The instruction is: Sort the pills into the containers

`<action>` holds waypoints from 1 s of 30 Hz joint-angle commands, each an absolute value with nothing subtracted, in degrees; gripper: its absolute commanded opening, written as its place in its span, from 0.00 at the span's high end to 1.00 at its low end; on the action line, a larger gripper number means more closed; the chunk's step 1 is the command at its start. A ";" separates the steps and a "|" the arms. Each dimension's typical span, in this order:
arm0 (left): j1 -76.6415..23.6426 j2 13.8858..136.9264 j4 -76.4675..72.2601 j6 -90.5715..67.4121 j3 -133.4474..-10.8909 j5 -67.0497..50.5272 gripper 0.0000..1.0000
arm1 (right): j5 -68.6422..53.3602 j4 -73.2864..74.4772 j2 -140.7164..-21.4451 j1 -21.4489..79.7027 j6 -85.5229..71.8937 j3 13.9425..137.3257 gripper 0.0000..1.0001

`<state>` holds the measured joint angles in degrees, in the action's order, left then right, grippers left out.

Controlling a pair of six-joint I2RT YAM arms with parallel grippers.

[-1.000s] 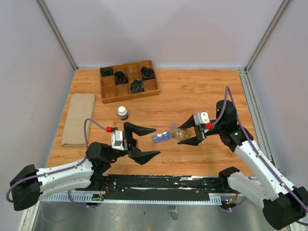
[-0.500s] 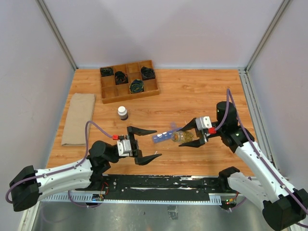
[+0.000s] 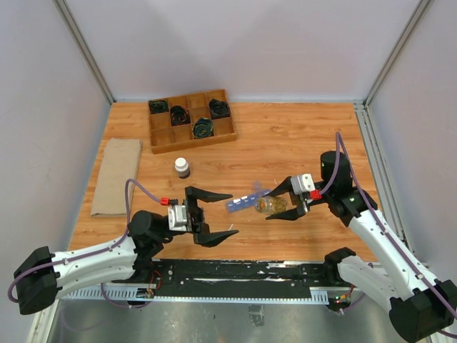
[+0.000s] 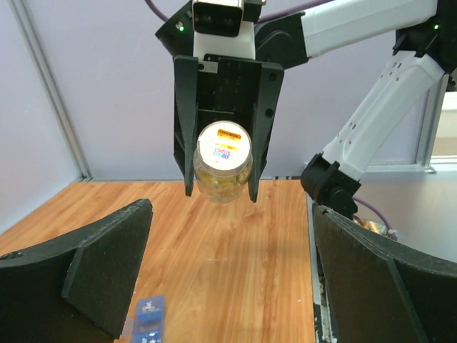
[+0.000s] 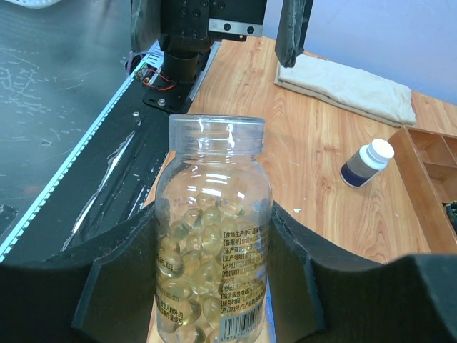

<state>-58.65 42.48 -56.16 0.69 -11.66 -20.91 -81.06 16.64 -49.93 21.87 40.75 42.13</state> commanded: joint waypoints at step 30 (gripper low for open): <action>-59.10 37.93 -54.83 -14.99 -11.93 -7.22 0.02 | -71.56 -19.92 -49.60 14.16 -6.87 41.99 0.99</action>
